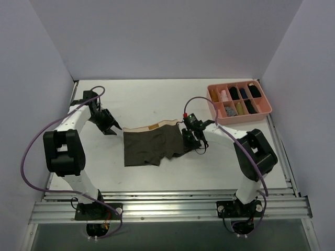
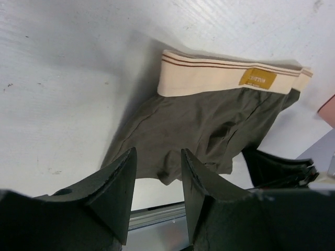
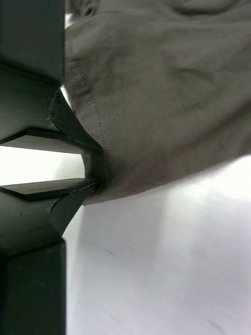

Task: Roll the underwear
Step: Fold the underwear

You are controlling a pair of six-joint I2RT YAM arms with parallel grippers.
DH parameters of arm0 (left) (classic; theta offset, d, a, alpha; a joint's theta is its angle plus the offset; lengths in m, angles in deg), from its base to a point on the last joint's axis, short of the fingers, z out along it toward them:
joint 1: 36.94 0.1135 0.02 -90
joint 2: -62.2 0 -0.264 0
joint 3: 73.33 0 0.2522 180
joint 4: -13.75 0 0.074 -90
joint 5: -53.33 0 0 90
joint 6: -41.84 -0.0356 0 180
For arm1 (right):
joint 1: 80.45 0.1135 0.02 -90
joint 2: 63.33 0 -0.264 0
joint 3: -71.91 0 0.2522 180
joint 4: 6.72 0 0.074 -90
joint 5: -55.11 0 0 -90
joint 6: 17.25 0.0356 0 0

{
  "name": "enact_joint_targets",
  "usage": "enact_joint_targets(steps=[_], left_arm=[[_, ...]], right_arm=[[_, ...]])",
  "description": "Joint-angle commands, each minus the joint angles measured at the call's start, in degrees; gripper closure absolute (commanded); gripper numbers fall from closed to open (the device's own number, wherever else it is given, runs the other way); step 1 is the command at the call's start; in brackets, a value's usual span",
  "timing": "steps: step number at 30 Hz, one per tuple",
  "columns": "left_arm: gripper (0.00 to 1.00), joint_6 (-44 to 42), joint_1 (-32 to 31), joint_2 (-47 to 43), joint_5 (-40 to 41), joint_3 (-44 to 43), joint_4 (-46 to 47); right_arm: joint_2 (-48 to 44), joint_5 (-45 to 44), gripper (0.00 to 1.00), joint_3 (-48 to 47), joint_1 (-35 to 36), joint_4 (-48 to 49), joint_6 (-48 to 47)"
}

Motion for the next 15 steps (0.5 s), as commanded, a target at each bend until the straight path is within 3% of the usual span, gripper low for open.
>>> enact_joint_targets(steps=[1, 9, 13, 15], left_arm=[[0.52, 0.6, 0.4, -4.0, -0.5, 0.7, -0.4], [0.47, 3.4, -0.6, -6.1, -3.0, 2.0, 1.7], [0.47, 3.3, -1.0, -4.2, -2.1, 1.2, 0.1], [0.46, 3.3, -1.0, -4.1, -0.7, 1.8, -0.1]], right_arm=[[6.9, -2.3, 0.78, -6.8, -4.8, 0.1, -8.2], [13.3, -4.9, 0.75, -26.0, -9.1, -10.0, -11.9], [10.1, -5.6, 0.73, -28.2, -6.1, -12.6, -6.6], [7.4, -7.6, 0.73, -26.5, -1.0, -11.6, -3.5]])
